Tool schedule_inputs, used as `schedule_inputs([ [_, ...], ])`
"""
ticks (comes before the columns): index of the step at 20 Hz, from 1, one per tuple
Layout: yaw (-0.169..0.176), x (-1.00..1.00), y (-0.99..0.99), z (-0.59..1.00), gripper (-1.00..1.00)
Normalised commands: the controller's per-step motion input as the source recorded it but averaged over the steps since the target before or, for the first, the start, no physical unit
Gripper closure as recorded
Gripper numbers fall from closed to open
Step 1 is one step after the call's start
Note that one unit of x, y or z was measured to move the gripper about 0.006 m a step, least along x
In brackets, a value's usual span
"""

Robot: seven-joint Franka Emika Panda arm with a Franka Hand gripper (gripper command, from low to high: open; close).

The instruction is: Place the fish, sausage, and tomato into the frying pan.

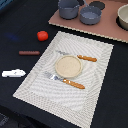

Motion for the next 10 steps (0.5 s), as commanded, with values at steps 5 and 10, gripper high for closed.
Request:
schedule_inputs([
  [5, 0.048, 0.05, -1.0, -0.31, -1.0],
  [10, 0.044, 0.08, -1.0, -0.3, -1.0],
])
